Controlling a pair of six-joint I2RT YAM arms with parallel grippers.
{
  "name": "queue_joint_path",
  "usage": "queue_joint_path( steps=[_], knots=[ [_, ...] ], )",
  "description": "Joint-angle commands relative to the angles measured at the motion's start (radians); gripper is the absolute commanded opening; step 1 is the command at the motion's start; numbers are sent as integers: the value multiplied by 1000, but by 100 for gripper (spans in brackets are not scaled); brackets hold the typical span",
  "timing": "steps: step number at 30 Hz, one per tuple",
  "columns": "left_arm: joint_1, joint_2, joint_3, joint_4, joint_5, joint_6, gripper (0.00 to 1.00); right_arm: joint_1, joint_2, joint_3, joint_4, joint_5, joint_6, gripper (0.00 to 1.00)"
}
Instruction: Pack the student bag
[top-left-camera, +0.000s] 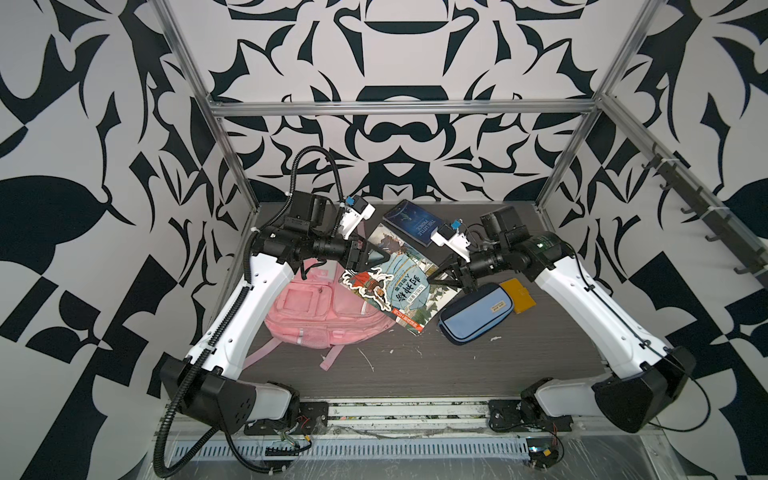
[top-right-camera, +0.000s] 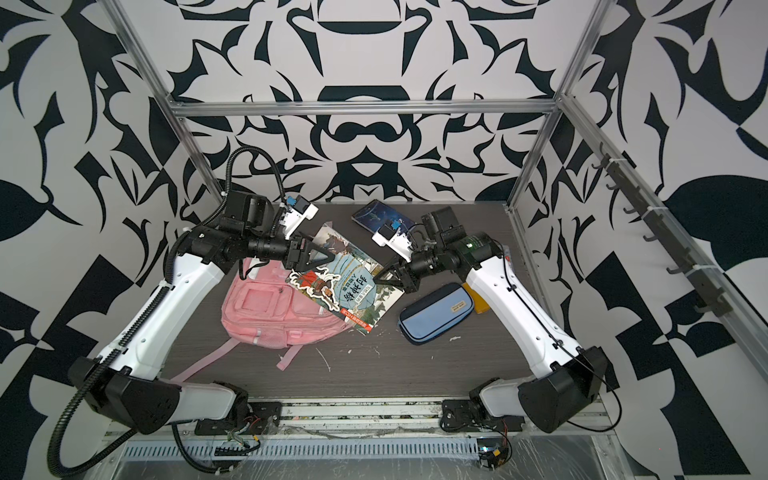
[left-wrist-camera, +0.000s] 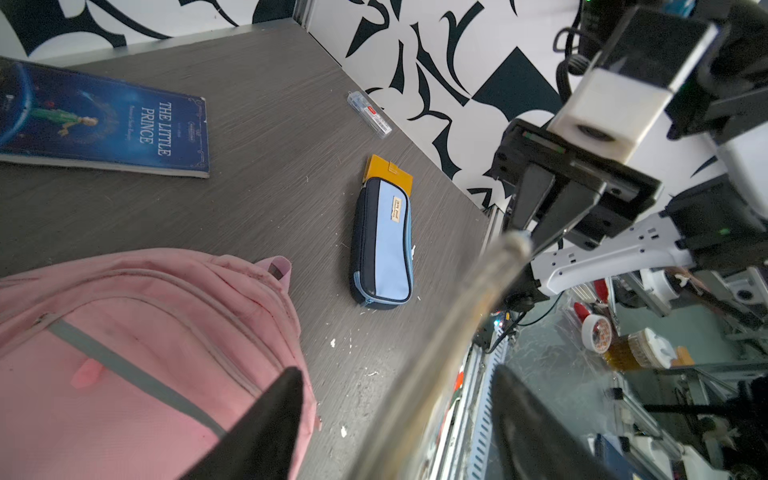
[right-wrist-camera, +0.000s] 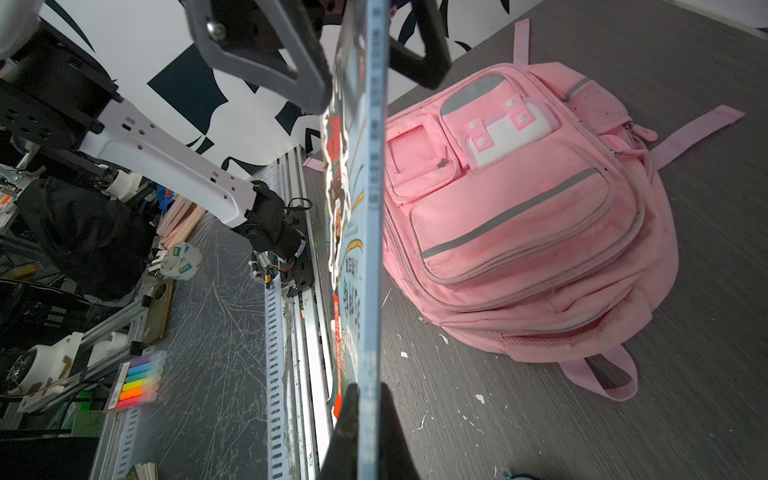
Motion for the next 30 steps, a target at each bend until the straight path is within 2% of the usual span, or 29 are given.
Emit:
queue_joint_path(
  steps=[1,10,12,15,21,23,28,30],
  knots=[
    [-14,5,-23,-41,48,1,54,7,-24,9,28,-30,-16,0],
    [-18,-12,-53,-23,66,-15,1,6,-43,2,53,55,-26,0],
    [-18,-32,-87,32,71,-58,0,7,-70,-18,108,103,-8,1],
    [-17,-85,-174,155,79,-149,0,7,-118,-51,198,180,25,11],
    [3,-163,-285,296,11,-305,0,1,-108,-58,294,274,114,39],
    [25,-158,-291,313,-7,-349,0,-17,-99,-82,362,297,180,55],
    [101,-135,-293,369,9,-441,0,-60,-78,-115,516,325,330,77],
    [130,-124,-278,376,20,-462,0,-76,-68,-119,548,365,383,80]
  ],
)
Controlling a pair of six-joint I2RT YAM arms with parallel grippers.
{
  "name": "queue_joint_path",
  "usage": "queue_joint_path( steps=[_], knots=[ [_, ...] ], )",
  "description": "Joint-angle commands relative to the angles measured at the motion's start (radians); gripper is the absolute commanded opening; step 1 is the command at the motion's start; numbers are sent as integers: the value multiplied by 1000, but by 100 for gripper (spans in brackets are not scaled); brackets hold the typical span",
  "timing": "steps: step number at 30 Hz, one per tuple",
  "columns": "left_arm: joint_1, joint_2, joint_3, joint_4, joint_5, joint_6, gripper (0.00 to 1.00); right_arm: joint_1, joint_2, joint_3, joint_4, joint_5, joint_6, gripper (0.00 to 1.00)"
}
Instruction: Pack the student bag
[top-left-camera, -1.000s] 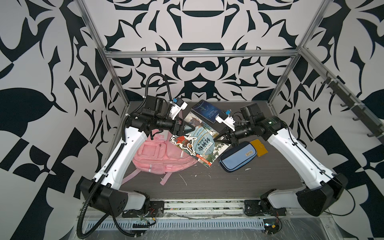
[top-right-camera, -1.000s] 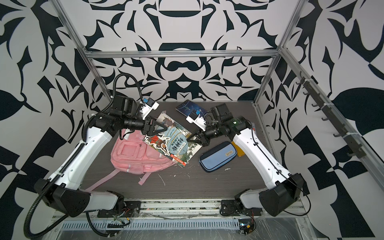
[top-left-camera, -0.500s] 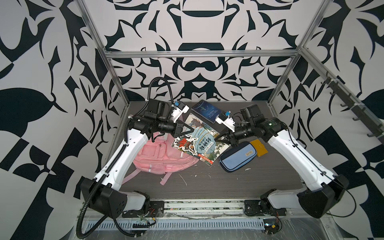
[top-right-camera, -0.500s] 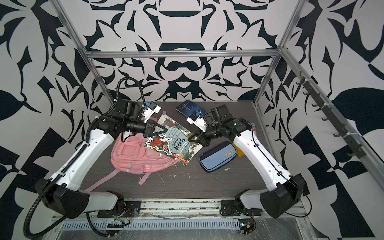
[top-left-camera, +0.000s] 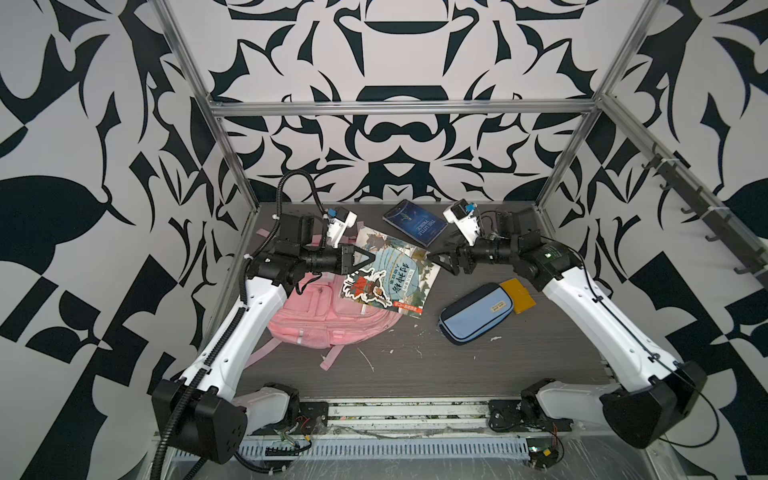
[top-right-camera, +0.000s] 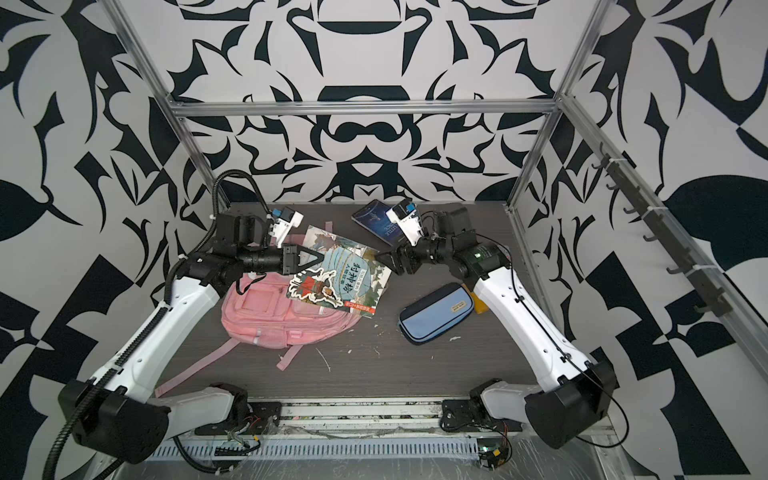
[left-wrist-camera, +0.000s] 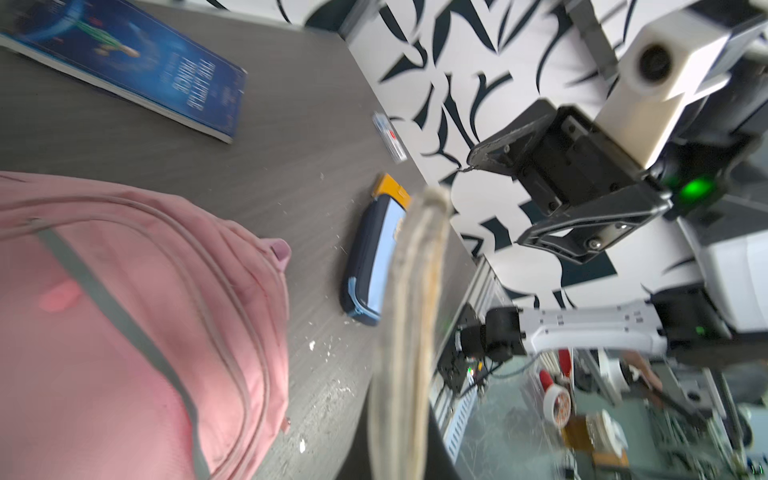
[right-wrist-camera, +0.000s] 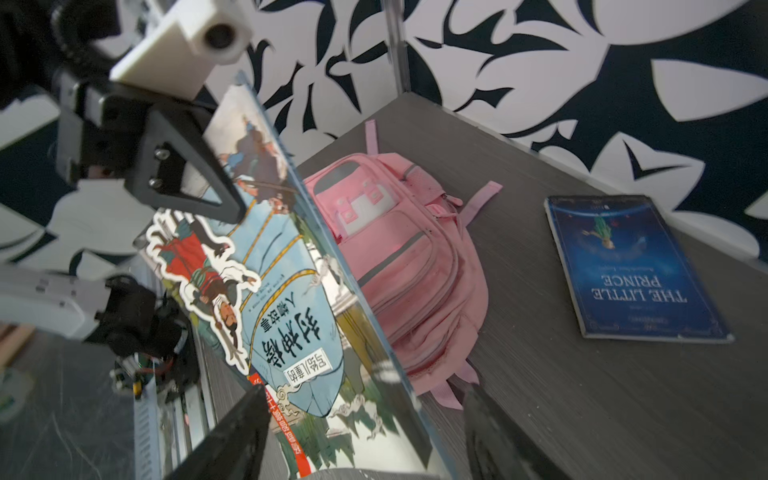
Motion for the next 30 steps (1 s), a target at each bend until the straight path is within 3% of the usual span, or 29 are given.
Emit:
queue_joint_path(
  steps=[1,4,7,13,18,28,30],
  knots=[
    [45,16,21,70,26,-88,0,-24,4,-5,141,100,141,82],
    [78,13,14,122,31,-149,0,-57,3,-14,152,154,214,82],
    [96,11,-2,182,26,-222,0,-107,-10,-36,160,130,298,82],
    [98,14,-68,385,33,-406,0,-130,-26,-78,156,-1,388,79],
    [98,16,-98,501,64,-473,0,-138,-28,-133,227,-107,440,78],
    [98,13,-181,680,179,-566,0,-127,55,-237,593,-311,636,78],
    [97,20,-186,711,194,-594,0,-109,64,-238,640,-366,624,78]
  ],
)
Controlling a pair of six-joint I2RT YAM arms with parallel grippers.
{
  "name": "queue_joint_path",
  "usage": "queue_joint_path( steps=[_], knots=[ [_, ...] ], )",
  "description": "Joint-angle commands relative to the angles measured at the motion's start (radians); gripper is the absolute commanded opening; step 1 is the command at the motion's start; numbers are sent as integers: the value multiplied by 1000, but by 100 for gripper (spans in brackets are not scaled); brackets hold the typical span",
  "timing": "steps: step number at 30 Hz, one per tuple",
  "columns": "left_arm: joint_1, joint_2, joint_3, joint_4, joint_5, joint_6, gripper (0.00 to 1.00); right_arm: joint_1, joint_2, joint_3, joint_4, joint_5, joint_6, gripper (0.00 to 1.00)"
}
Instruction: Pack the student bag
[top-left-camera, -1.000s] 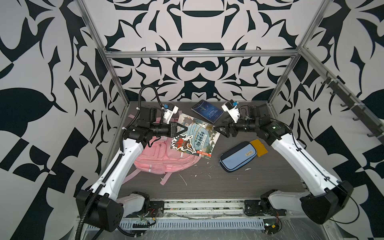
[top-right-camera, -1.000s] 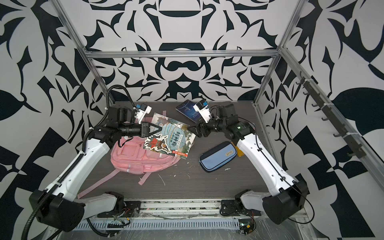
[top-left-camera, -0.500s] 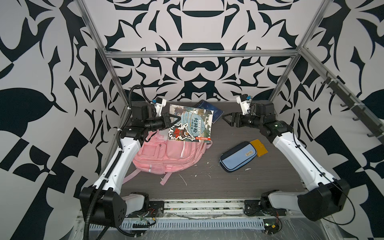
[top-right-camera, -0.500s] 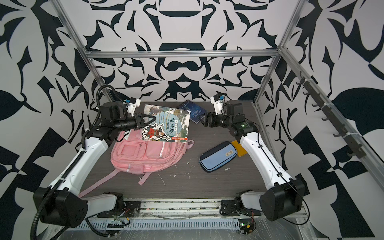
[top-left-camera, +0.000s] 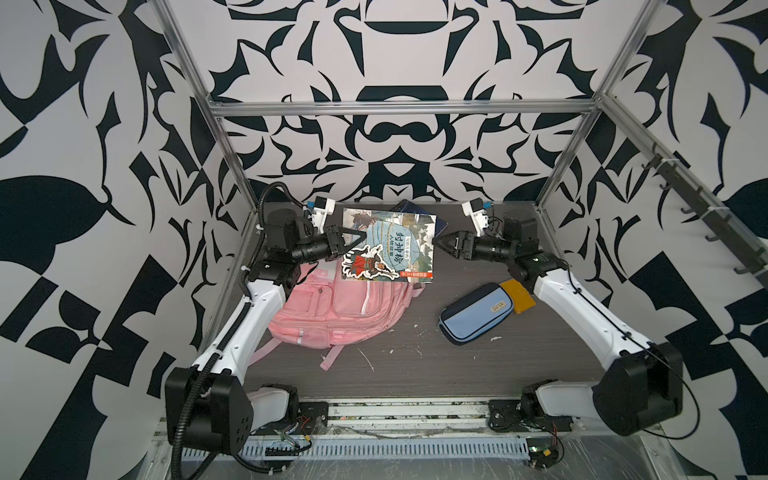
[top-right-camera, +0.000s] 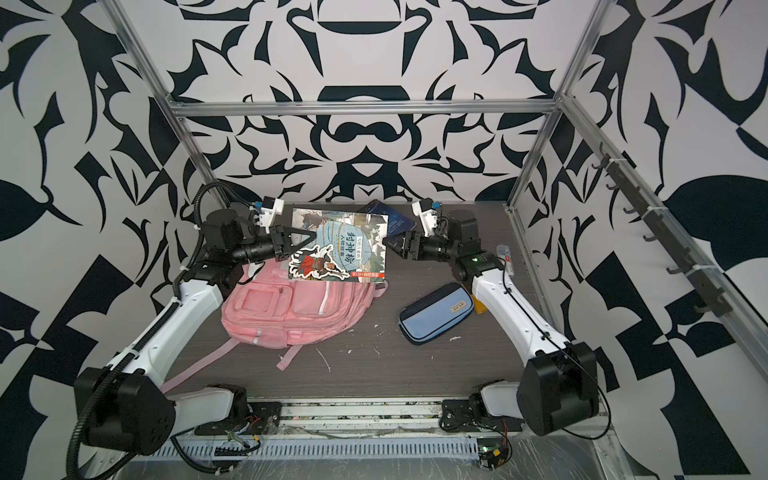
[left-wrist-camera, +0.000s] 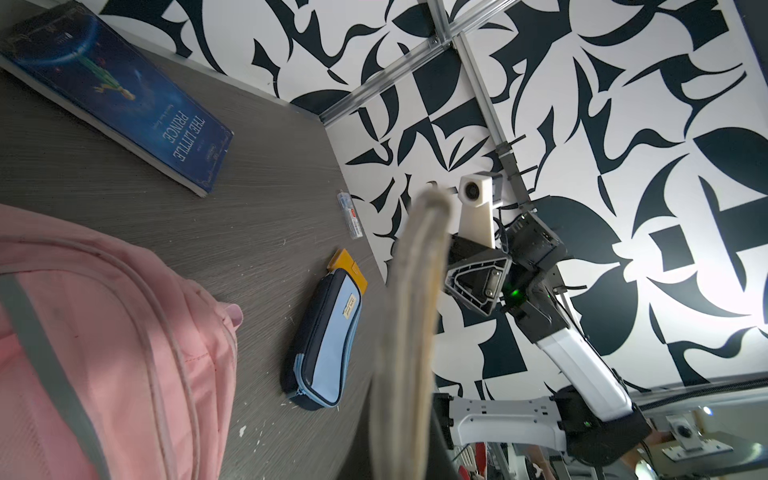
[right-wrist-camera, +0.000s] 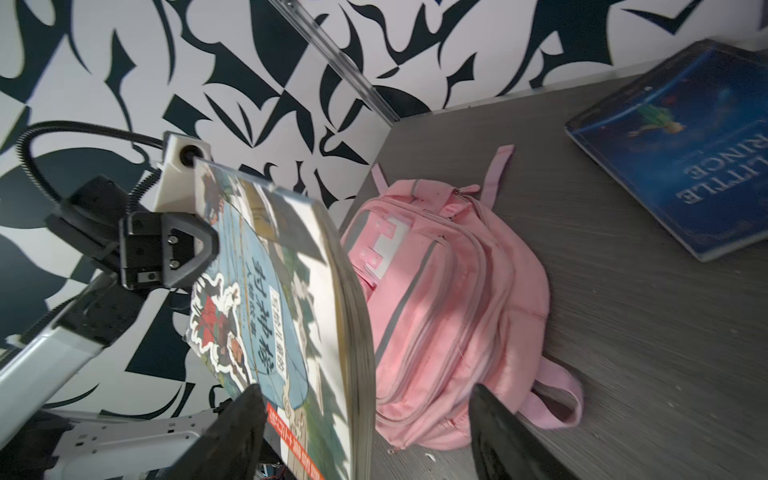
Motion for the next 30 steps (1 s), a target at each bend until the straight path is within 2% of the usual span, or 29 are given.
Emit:
queue_joint_path(
  steps=[1,6,10,16,21,22,23,25,27,28,30],
  knots=[
    [2,1,-5,121,67,-62,0,26,-1,-5,176,-129,22,78],
    [2,1,-11,181,82,-102,0,30,15,-10,186,-172,-9,76],
    [2,3,-27,223,91,-135,0,36,22,-50,362,-205,98,73],
    [1,2,-48,211,72,-135,0,59,20,-59,416,-237,133,41],
    [1,-1,-59,172,42,-111,0,59,-3,-74,400,-218,125,4],
    [1,-1,-59,150,37,-96,3,58,-14,-77,378,-200,112,0],
    [1,-2,-50,106,25,-77,13,52,-24,-76,337,-177,86,0],
    [-1,-10,-26,-31,-33,10,43,33,-49,-75,264,-131,41,0],
    [-7,-24,21,-243,-154,135,71,-11,-83,-70,176,-67,-2,0],
    [-13,-27,43,-328,-207,188,77,-34,-101,-66,133,-44,-25,0],
    [-52,-24,100,-500,-354,300,84,-93,-145,-53,37,5,-82,0]
  ],
)
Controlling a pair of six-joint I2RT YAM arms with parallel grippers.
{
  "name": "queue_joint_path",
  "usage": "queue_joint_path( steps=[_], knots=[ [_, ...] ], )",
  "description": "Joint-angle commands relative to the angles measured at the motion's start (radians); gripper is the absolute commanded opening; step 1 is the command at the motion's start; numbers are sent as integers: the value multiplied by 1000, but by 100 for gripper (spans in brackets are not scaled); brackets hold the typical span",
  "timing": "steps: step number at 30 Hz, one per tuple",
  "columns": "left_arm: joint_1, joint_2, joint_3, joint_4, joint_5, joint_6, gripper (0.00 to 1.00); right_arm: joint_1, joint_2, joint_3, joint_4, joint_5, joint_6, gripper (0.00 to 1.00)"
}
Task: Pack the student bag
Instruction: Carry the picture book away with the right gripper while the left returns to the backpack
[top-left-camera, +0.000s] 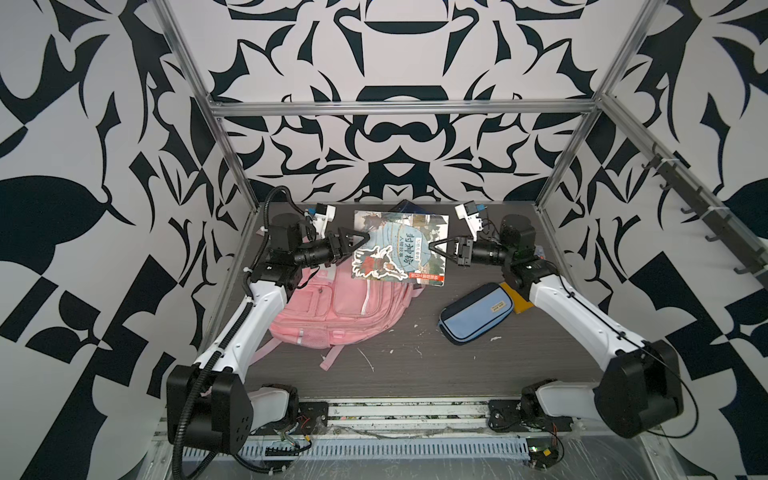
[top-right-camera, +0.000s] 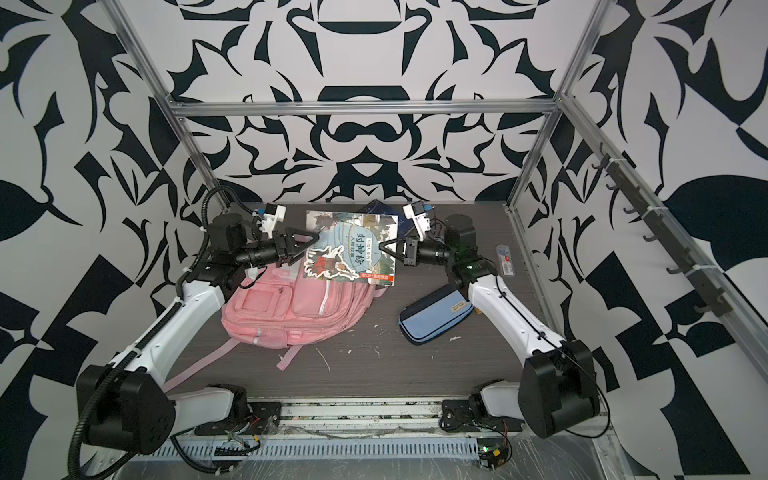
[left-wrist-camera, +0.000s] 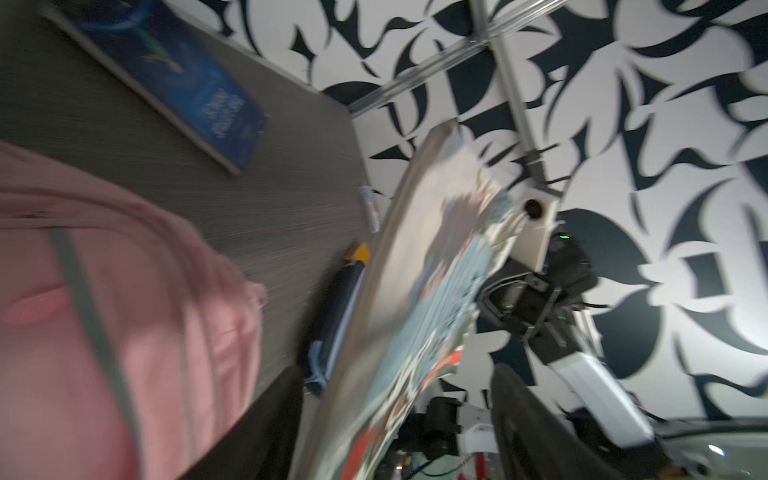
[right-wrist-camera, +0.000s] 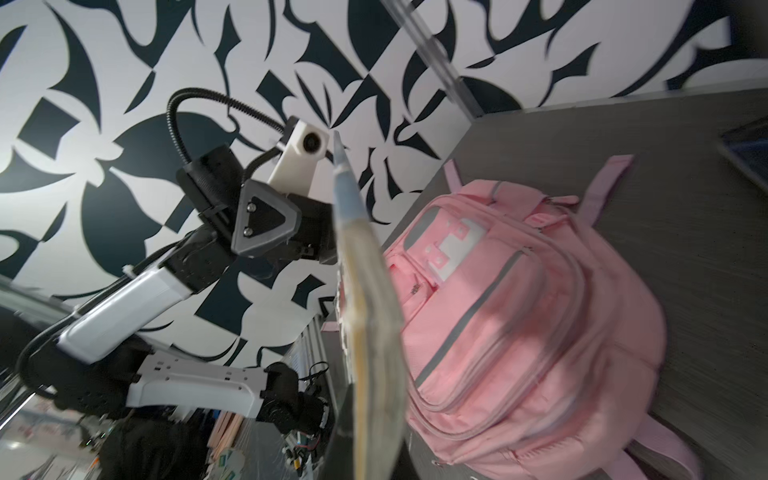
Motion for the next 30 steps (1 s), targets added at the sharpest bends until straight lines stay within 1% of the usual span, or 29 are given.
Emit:
queue_joint_path(
  steps=[1,3,4,6,8,11,12,14,16,19,22,25,26,28,30],
  knots=[
    [-64,-21,107,-372,-281,254,84,-95,-103,42,-169,136,-138,0],
    [-153,3,141,-477,-419,311,84,-142,-131,74,-304,212,-223,0],
    [-195,10,148,-508,-482,316,84,-163,-138,84,-348,235,-247,0],
    [-266,77,153,-564,-593,295,82,-201,-145,101,-432,274,-282,0],
    [-316,121,157,-577,-664,264,79,-213,-147,113,-509,350,-315,0],
    [-404,202,189,-583,-781,259,75,-221,-150,115,-571,427,-330,0],
    [-430,231,205,-584,-814,270,75,-223,-153,110,-571,435,-330,0],
    [-482,299,245,-597,-915,300,74,-223,-162,101,-570,441,-328,0],
    [-512,375,300,-647,-1011,308,72,-224,-171,95,-568,442,-323,0],
    [-535,479,371,-702,-1080,331,70,-223,-178,89,-572,434,-324,0],
    [-555,556,421,-720,-1148,363,64,-224,-188,84,-589,440,-334,0],
    [-560,618,468,-727,-1222,367,55,-224,-201,74,-595,442,-336,0],
    [-565,635,480,-753,-1254,372,53,-223,-204,70,-594,436,-336,0],
    [-577,661,498,-753,-1298,390,50,-223,-201,61,-588,419,-329,0],
    [-582,687,515,-760,-1318,400,47,-224,-196,59,-587,407,-322,0]
  ],
)
